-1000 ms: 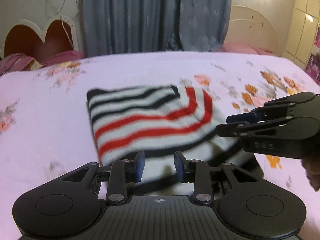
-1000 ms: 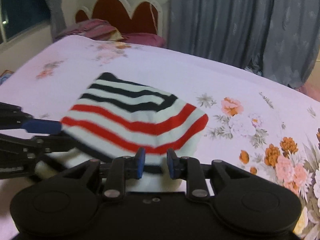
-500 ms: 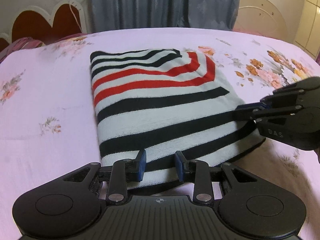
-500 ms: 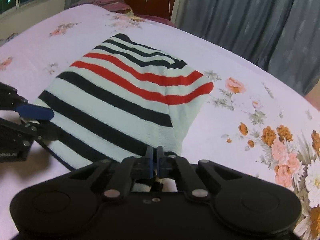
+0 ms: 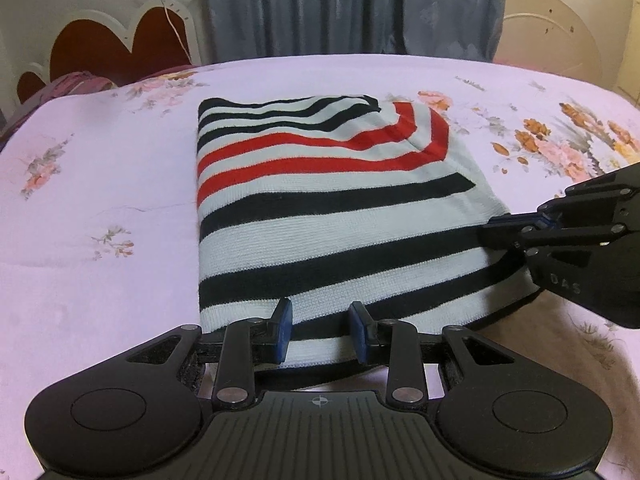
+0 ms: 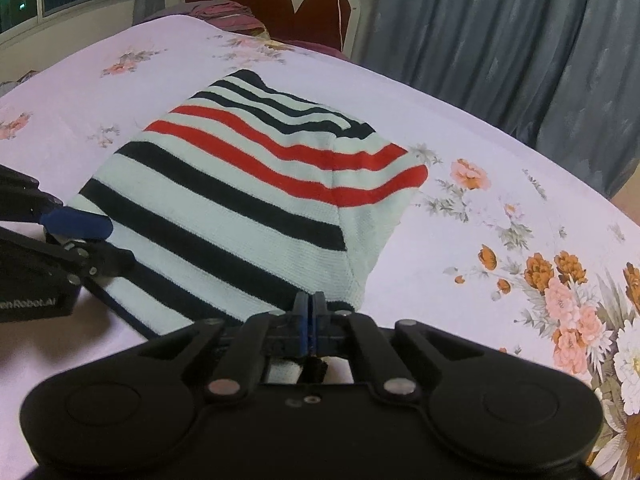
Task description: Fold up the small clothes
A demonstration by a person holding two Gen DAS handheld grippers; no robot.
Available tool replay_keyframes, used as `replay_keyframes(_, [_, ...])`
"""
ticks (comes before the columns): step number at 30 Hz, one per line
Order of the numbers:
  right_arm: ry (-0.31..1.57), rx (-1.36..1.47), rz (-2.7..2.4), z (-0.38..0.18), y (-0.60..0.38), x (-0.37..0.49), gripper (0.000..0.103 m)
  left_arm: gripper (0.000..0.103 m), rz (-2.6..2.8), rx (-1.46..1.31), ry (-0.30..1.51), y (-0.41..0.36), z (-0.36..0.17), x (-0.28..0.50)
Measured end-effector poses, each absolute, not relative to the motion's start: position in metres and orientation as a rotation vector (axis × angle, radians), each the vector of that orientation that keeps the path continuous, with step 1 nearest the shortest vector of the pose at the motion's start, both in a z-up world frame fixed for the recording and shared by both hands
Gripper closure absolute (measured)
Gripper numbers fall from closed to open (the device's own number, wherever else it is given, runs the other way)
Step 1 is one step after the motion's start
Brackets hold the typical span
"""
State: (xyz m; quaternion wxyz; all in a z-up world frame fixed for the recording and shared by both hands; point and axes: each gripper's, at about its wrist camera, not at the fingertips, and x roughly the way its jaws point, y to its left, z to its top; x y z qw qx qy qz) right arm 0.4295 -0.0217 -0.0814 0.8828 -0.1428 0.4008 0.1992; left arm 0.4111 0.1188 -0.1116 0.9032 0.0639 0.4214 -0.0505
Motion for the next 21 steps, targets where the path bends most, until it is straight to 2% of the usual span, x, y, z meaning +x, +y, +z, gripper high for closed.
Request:
replay_keyframes(2, [0.846, -0.276, 0.426, -0.077, -0.024, 0.429, 0.103, 0.071, -0.089, 0.135, 0.866, 0.117, -0.108, 0.409])
replay_keyframes(6, [0.810, -0.175, 0.425, -0.059, -0.041, 0.413, 0.087, 0.070, -0.053, 0.123, 0.828, 0.114, -0.096, 0.390])
replay_keyframes(12, [0.836, -0.118, 0.403, -0.054, -0.062, 0.386, 0.087, 0.069, -0.045, 0.109, 0.818, 0.105, -0.087, 0.359])
replay_keyframes(14, [0.829, -0.089, 0.393, -0.048, -0.071, 0.373, 0.087, 0.046, -0.041, 0.096, 0.798, 0.102, -0.080, 0.346])
replay_keyframes(15, [0.825, -0.079, 0.384, -0.045, -0.074, 0.369, 0.086, 0.017, -0.035, 0.095, 0.776, 0.100, -0.076, 0.339])
replay_keyframes(16, [0.815, -0.064, 0.374, -0.040, -0.078, 0.362, 0.084, 0.000, -0.024, 0.100, 0.749, 0.098, -0.073, 0.332])
replay_keyframes(17, [0.805, -0.050, 0.365, -0.037, -0.081, 0.356, 0.068, 0.000, -0.017, 0.112, 0.719, 0.095, -0.069, 0.323])
replay_keyframes(18, [0.792, -0.034, 0.346, -0.032, -0.085, 0.350, 0.039, 0.000, -0.016, 0.127, 0.716, 0.092, -0.068, 0.318])
replay_keyframes(20, [0.760, -0.037, 0.321, -0.025, -0.090, 0.338, 0.014, 0.000, -0.018, 0.139, 0.722, 0.089, -0.066, 0.308])
replay_keyframes(21, [0.755, -0.052, 0.310, -0.023, -0.092, 0.333, 0.012, 0.000, -0.018, 0.136, 0.715, 0.087, -0.063, 0.302])
